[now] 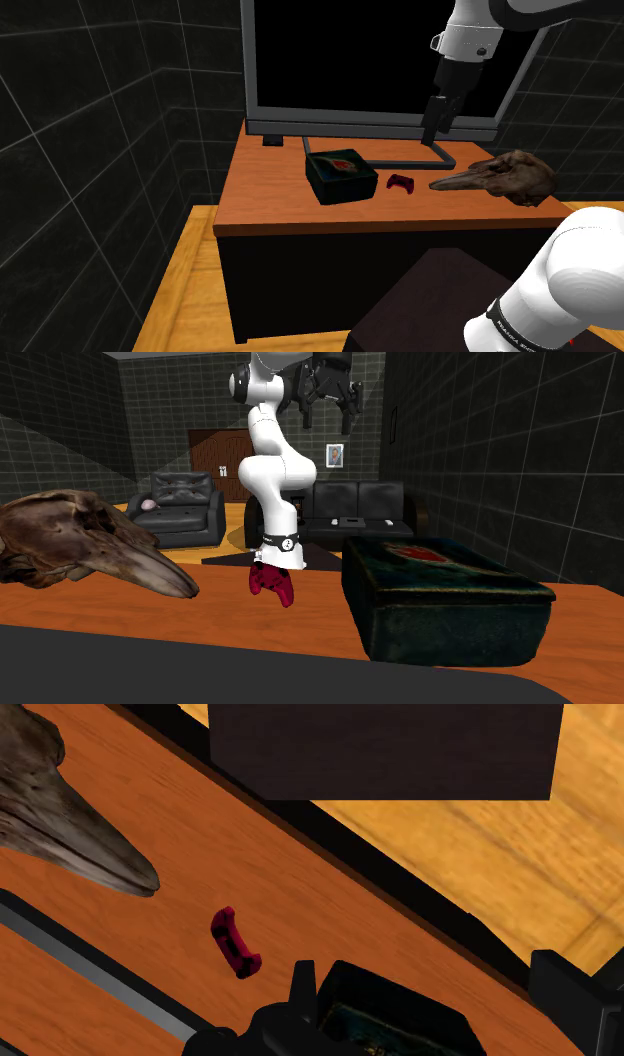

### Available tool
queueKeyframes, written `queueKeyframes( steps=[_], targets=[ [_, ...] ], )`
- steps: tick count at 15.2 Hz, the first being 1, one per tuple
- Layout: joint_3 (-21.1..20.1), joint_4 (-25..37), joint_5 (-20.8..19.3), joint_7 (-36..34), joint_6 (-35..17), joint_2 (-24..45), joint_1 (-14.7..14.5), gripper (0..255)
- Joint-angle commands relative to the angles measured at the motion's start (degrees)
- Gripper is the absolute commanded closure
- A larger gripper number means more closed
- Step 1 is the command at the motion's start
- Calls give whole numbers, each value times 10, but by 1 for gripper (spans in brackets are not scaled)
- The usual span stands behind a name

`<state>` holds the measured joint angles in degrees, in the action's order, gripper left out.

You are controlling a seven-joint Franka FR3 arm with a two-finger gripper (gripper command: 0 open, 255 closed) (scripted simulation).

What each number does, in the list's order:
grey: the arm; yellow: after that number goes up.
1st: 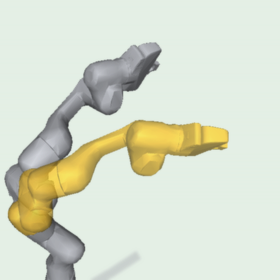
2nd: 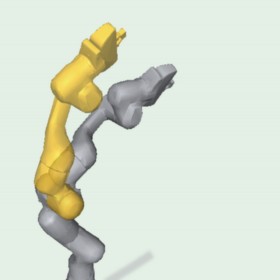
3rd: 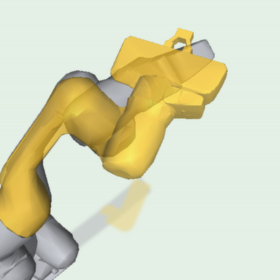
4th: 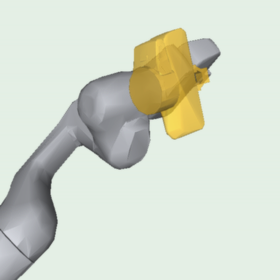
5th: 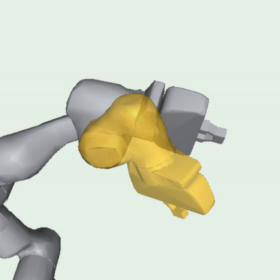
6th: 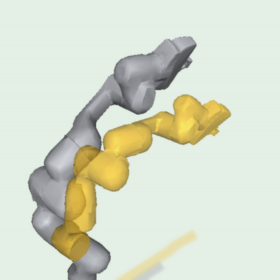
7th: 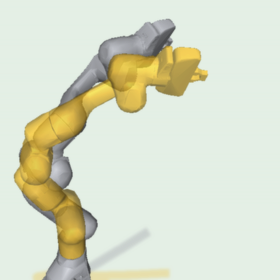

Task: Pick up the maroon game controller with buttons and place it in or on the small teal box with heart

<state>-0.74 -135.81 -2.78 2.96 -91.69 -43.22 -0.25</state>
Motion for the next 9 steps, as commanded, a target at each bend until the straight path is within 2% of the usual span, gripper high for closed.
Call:
queueKeyframes(
  steps=[1,9],
  targets=[
    [0,0,0,0,0,0,0,0],
    [92,-84,-58,160,-146,44,-1,0]
  ],
)
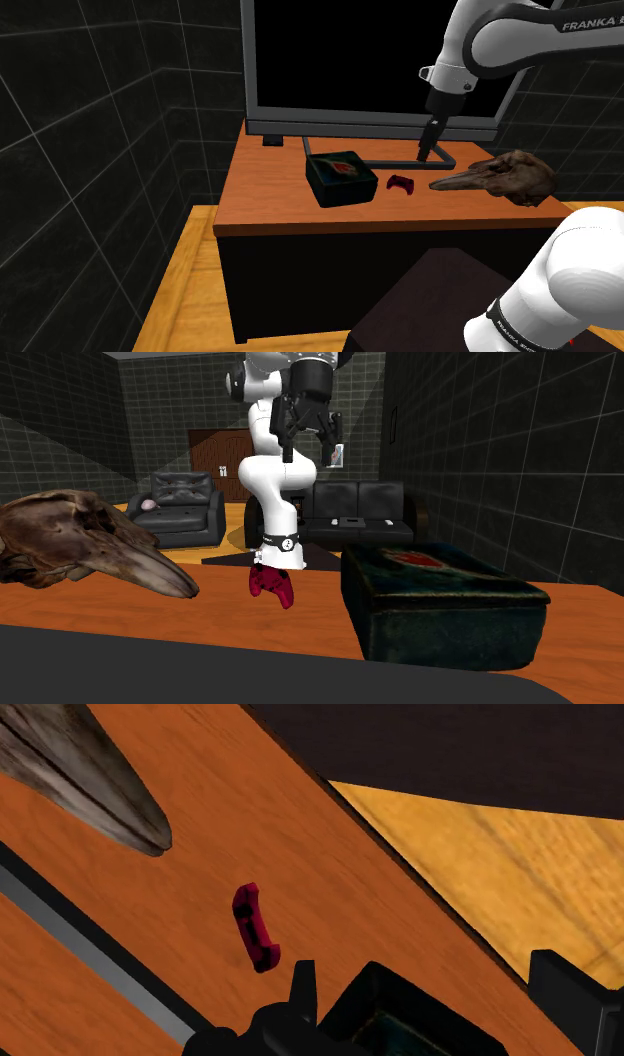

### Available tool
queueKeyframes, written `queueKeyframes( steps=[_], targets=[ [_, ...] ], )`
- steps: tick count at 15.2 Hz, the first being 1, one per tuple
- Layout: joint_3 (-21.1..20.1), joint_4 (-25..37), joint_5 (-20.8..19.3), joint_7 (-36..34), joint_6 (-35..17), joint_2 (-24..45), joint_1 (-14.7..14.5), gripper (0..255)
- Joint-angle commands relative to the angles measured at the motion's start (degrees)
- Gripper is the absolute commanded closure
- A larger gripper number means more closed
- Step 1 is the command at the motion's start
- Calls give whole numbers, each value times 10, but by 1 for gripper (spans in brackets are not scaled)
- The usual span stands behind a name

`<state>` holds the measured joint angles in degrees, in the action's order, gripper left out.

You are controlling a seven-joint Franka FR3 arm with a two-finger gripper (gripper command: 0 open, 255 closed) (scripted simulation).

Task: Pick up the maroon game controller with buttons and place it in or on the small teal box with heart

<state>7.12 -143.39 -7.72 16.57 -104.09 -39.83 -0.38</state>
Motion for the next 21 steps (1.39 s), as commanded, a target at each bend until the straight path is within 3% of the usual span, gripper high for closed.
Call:
queueKeyframes(
  steps=[1,8,13,21],
  targets=[
    [26,-14,-14,43,-42,21,0,0],
    [110,-26,-39,186,-183,134,-9,0],
    [168,-2,-19,301,-278,244,-29,0],
    [181,-22,0,322,-351,299,-35,0]
  ],
)
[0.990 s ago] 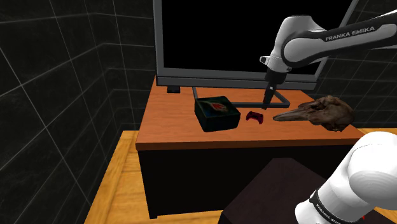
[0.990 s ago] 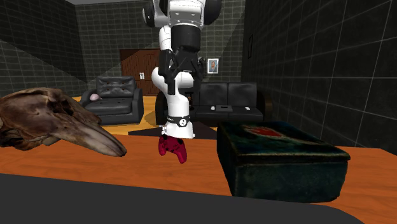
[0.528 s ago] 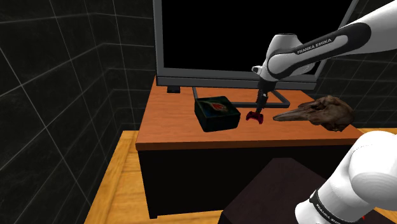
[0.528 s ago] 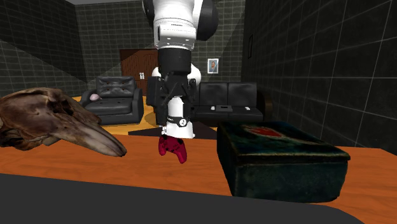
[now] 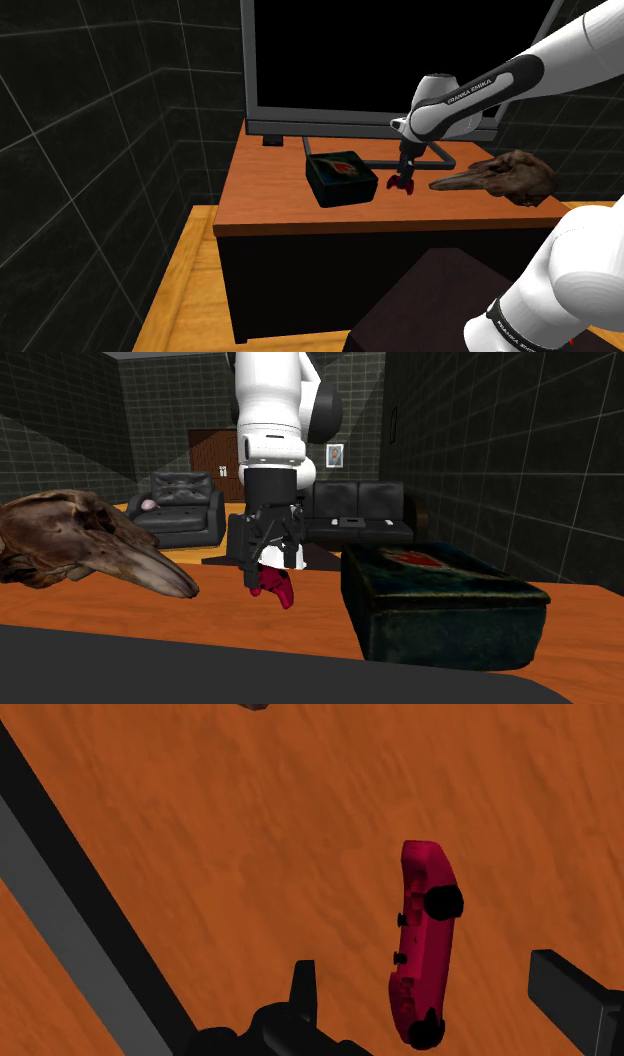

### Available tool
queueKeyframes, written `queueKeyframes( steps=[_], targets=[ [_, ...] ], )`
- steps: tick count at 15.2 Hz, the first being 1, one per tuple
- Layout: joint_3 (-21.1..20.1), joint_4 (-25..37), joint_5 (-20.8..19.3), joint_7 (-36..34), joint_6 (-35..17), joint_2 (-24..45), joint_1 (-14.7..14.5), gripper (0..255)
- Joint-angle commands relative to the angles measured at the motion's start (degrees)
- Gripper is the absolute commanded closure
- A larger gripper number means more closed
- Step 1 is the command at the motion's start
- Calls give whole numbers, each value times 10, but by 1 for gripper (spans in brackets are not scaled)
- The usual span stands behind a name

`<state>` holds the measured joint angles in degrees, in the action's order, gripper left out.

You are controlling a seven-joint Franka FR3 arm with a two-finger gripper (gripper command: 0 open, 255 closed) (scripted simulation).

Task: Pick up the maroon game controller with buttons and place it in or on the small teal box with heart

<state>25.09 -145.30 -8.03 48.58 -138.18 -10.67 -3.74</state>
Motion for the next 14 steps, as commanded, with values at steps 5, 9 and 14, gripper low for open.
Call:
queueKeyframes(
  steps=[5,9,14],
  targets=[
    [1,-3,3,2,-11,8,-1,0],
    [1,-3,3,2,-11,8,-1,255],
    [1,-3,3,2,-11,8,-1,255]
  ],
)
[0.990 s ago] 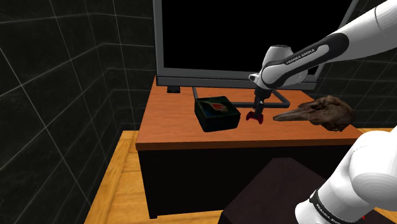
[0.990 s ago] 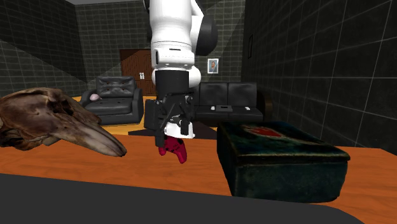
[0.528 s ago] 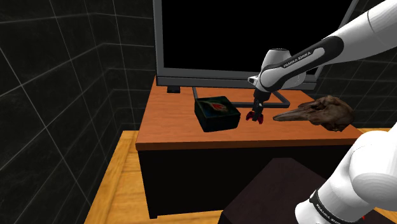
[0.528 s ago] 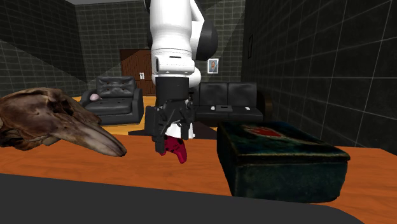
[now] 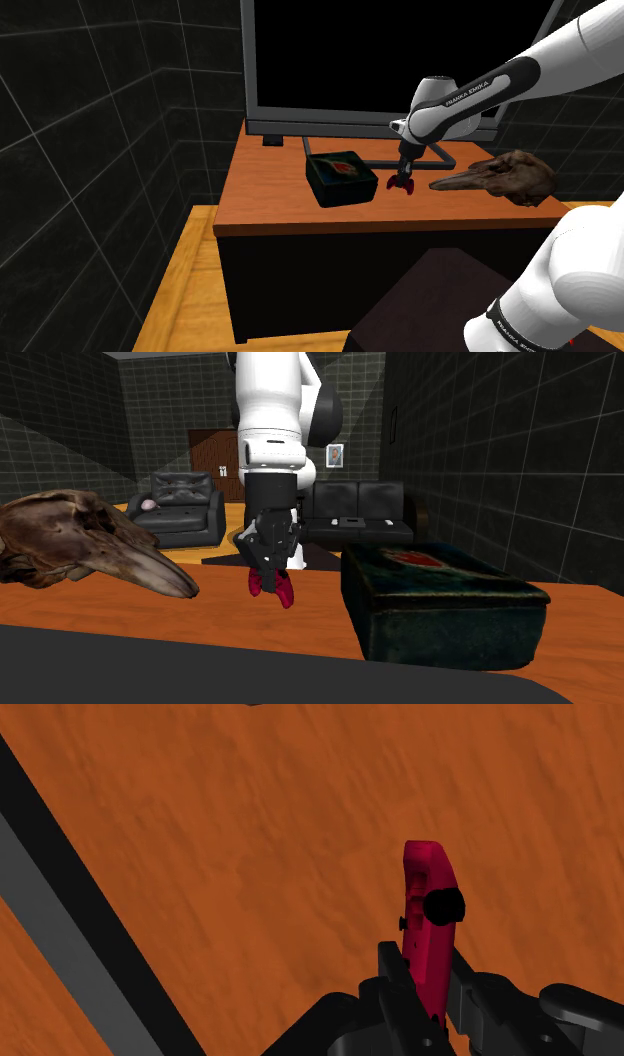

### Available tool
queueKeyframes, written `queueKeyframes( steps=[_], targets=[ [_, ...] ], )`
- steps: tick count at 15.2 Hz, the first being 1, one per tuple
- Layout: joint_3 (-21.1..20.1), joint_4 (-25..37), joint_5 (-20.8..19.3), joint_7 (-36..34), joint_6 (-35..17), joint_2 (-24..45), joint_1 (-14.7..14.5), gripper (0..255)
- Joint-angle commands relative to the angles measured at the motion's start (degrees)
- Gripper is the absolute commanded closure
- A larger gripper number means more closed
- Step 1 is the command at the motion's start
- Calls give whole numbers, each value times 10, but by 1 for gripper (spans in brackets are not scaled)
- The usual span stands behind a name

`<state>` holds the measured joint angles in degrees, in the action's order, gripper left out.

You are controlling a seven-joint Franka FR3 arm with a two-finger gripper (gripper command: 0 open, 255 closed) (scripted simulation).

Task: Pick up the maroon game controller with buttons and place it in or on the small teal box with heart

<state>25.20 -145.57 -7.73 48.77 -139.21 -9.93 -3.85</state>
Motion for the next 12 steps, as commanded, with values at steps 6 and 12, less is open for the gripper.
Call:
queueKeyframes(
  steps=[6,12],
  targets=[
    [-2,6,-5,-4,18,-12,1,255],
    [-10,27,-15,-12,71,-46,4,255]
  ],
)
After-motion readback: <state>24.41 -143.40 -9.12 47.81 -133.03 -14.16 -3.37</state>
